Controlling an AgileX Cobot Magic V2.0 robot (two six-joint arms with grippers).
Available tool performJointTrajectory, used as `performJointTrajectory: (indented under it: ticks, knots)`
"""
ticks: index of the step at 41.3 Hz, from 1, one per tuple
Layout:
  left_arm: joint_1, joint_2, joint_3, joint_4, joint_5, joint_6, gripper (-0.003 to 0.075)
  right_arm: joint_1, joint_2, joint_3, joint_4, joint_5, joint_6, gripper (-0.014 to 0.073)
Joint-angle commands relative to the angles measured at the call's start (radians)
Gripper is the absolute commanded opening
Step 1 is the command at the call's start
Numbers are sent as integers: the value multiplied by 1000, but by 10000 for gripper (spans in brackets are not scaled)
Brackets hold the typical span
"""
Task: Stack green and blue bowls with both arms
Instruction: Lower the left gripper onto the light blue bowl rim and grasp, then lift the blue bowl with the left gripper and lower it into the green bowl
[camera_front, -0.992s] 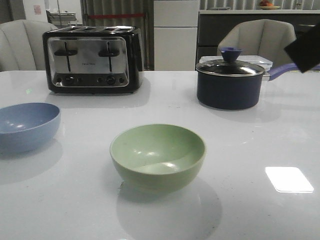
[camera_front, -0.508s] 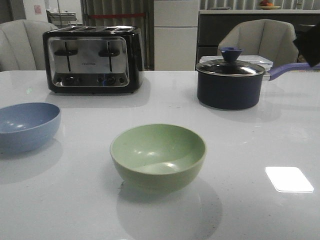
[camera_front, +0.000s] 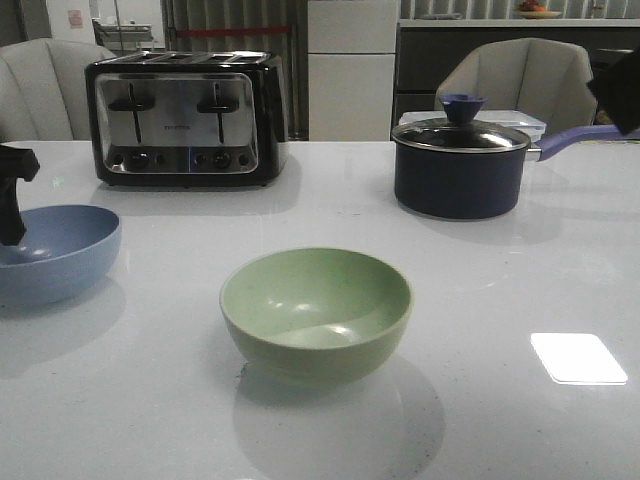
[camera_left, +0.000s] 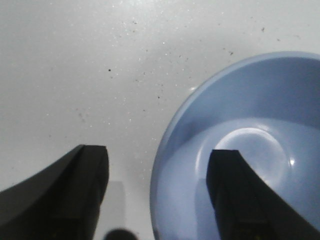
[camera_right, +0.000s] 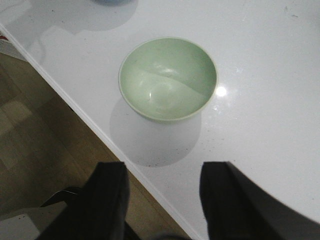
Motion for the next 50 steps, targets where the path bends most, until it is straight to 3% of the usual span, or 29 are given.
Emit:
performJointTrajectory:
  ticks: [1, 16, 23, 31, 39, 50]
  knots:
    - [-2, -24, -39, -10, -31, -2, 376, -1, -8, -26, 2, -57, -13, 446]
    - [-2, -20, -39, 1, 7, 7, 90, -1, -8, -26, 2, -57, -13, 446]
    - [-11, -68, -39, -36, 40, 49, 97, -1, -8, -26, 2, -57, -13, 446]
    - [-68, -211, -39, -181, 78, 178, 97, -1, -8, -26, 2, -56, -13, 446]
    - [-239, -348, -45, -230, 121, 242, 97, -1, -8, -26, 2, -55, -13, 446]
    - [-513, -317, -129, -230, 161, 244, 97, -1, -8, -26, 2, -55, -13, 446]
